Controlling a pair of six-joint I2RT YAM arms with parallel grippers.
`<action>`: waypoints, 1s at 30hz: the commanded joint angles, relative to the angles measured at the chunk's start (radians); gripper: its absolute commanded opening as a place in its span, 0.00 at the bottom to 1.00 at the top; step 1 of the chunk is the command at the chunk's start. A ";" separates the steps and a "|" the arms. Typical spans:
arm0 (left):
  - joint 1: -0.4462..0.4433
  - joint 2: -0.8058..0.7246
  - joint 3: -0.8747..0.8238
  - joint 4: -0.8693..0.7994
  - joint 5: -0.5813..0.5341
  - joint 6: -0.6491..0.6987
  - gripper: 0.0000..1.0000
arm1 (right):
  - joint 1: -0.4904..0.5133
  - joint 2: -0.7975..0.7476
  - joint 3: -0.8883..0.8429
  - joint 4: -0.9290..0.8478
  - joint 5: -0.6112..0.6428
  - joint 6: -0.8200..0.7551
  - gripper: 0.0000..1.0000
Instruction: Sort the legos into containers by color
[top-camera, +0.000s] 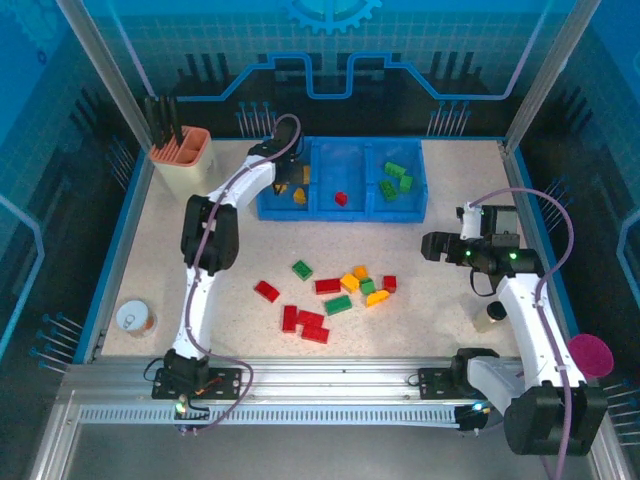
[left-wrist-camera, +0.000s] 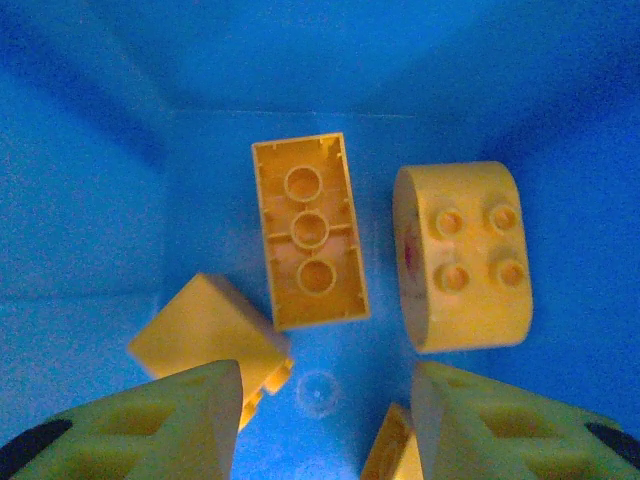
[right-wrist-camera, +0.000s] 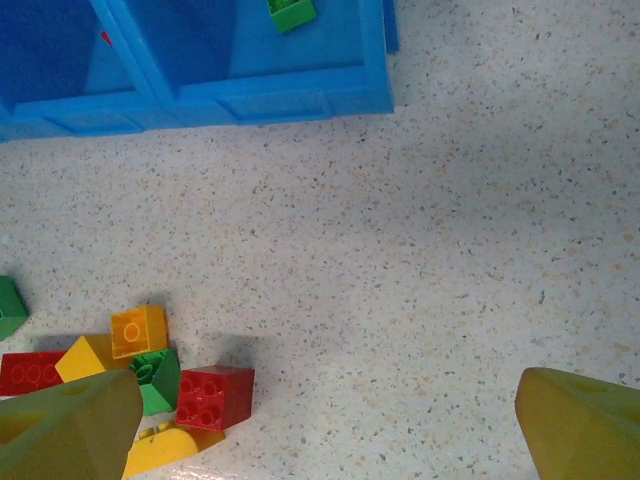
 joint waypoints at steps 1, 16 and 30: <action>-0.014 -0.192 -0.064 0.051 -0.006 0.039 0.49 | -0.012 -0.023 0.017 -0.011 -0.011 -0.012 0.97; -0.328 -0.785 -0.697 0.108 0.070 0.231 0.49 | -0.007 -0.071 0.006 -0.014 -0.024 -0.003 0.97; -0.749 -0.673 -0.824 0.190 0.171 0.405 0.58 | 0.030 -0.063 0.029 -0.028 -0.005 0.012 0.97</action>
